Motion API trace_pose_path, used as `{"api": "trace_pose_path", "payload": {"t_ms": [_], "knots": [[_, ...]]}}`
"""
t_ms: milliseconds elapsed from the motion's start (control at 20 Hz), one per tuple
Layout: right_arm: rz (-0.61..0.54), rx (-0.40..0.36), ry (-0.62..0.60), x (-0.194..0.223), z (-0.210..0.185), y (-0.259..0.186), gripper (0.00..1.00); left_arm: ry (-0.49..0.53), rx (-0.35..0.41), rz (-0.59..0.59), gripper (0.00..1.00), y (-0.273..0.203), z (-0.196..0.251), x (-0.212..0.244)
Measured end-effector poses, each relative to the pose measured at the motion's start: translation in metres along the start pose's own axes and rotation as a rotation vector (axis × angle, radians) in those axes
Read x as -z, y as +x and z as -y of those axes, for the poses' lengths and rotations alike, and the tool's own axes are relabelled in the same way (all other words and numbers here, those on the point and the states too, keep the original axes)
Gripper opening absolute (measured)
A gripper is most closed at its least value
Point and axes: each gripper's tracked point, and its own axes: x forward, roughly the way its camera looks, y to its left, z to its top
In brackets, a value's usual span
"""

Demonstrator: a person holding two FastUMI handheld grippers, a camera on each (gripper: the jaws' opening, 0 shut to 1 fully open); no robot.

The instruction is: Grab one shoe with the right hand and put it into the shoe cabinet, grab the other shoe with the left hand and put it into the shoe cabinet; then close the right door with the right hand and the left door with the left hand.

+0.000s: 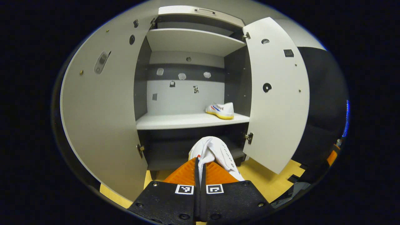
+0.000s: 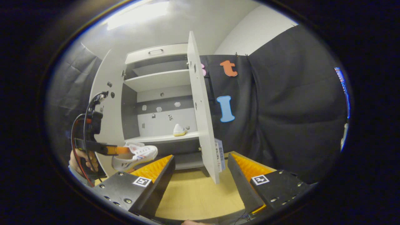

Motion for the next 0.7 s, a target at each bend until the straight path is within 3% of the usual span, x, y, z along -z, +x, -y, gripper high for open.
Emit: {"api": "trace_pose_path", "payload": {"t_ms": [300,500,700], "knots": [[0.022,-0.033,0.007,-0.006,-0.002,-0.008,1.00,-0.028,-0.039,0.089,0.00,0.042,-0.012,-0.083],[0.049,-0.040,0.022,-0.014,0.002,-0.017,1.00,-0.073,-0.081,0.104,0.00,0.081,-0.028,-0.116],[0.062,-0.033,0.044,-0.018,0.012,-0.021,1.00,-0.052,-0.130,0.130,0.00,0.129,-0.050,-0.144]]}}
